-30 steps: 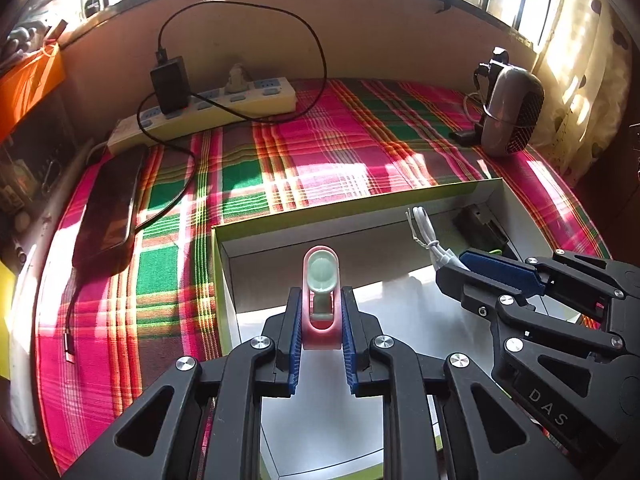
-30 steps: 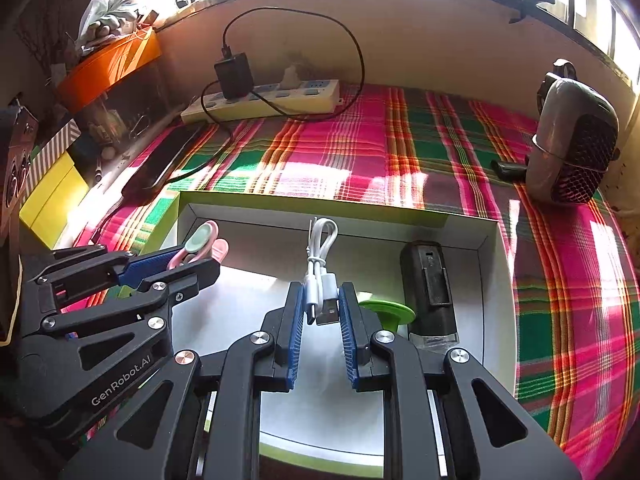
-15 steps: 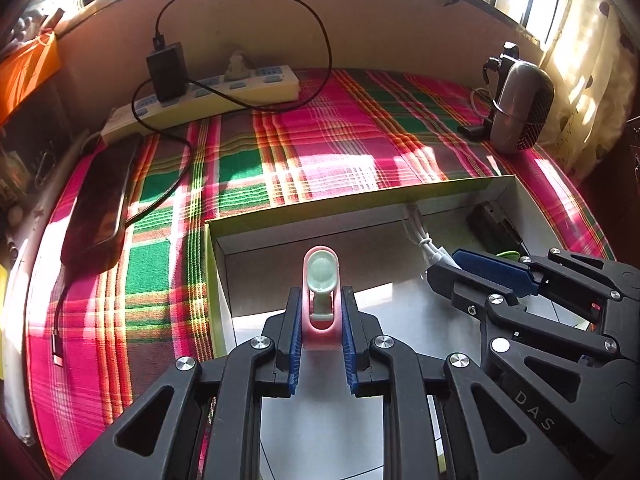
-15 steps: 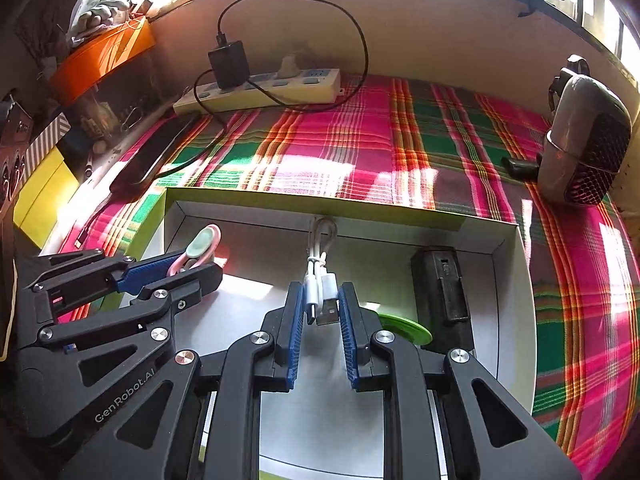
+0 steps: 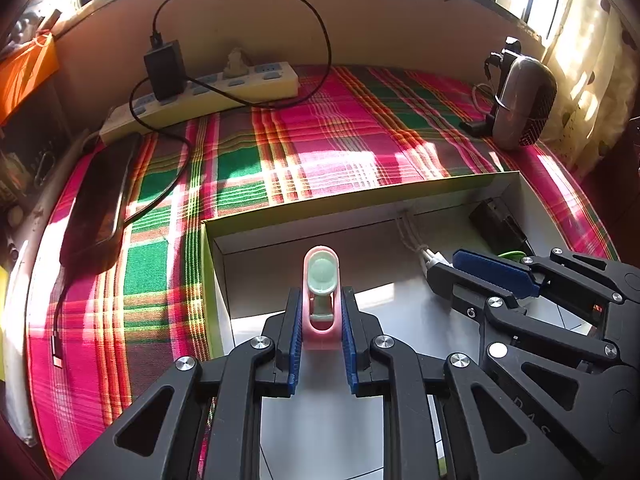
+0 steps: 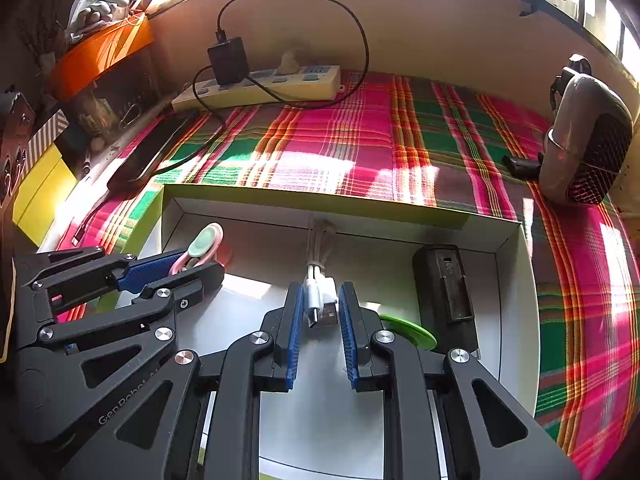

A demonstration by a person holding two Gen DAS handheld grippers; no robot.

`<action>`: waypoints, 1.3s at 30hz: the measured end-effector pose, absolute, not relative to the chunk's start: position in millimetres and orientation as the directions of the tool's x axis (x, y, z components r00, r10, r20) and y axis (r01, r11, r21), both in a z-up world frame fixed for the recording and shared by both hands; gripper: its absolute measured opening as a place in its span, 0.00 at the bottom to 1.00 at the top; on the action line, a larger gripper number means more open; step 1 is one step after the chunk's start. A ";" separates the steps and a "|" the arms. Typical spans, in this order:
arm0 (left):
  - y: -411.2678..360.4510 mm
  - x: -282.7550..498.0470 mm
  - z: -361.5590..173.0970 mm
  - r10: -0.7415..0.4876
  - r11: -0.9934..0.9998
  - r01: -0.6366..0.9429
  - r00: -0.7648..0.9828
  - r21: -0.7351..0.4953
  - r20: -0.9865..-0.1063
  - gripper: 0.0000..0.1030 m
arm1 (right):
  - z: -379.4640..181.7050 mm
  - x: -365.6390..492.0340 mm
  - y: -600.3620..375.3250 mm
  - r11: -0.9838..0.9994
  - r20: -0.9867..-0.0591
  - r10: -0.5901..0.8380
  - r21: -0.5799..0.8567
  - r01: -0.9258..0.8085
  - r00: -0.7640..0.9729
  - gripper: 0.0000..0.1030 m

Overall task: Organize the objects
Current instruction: 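Carry the pink clip with the left tool into the white box while the right carries the cable, then open the right tool to drop the cable while the left releases the pink clip in the box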

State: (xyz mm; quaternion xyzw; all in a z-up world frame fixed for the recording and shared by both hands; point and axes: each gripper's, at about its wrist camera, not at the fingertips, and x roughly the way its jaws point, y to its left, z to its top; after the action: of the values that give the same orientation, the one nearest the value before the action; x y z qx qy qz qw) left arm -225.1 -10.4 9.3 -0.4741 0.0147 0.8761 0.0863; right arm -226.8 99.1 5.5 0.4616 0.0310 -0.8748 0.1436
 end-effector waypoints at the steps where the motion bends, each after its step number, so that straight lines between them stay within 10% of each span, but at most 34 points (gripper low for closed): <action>1: -10.4 -224.5 9.4 0.137 -0.985 -0.165 -0.535 -0.055 -0.833 0.16 | 5.4 -226.7 99.2 -0.957 -0.816 -0.223 0.080 0.279 -0.533 0.18; 39: -22.7 -188.1 35.3 0.150 -0.986 -0.144 -0.586 -0.080 -0.796 0.25 | 27.5 -195.9 117.2 -0.967 -0.774 -0.233 0.119 0.226 -0.588 0.34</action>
State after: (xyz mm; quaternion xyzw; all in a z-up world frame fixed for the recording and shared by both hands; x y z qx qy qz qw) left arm -188.1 -22.7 35.3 -0.4474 -0.0034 0.8905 0.0824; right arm -195.9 117.2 27.5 0.4351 -0.0041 -0.8911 0.1288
